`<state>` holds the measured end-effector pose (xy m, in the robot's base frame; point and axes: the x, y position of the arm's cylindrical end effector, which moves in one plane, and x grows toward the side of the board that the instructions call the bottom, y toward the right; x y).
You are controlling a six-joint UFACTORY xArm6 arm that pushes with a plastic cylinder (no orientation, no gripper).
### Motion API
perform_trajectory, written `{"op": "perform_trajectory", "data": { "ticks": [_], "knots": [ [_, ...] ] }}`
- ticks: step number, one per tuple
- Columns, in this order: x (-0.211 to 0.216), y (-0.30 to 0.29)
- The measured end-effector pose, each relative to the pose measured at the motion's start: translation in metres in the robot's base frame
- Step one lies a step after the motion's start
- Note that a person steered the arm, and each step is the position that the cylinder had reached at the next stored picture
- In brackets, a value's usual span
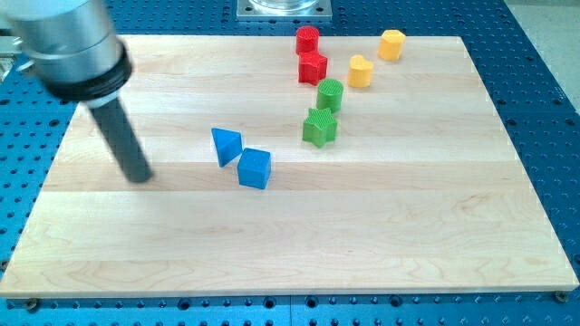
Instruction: Push the blue cube downwards
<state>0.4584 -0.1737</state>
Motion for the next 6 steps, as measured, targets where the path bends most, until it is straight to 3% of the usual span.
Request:
{"op": "perform_trajectory", "data": {
  "ticks": [1, 3, 4, 5, 6],
  "knots": [
    [-0.023, 0.062],
    [-0.018, 0.186],
    [-0.005, 0.18],
    [-0.016, 0.137],
    [0.004, 0.127]
  ]
}}
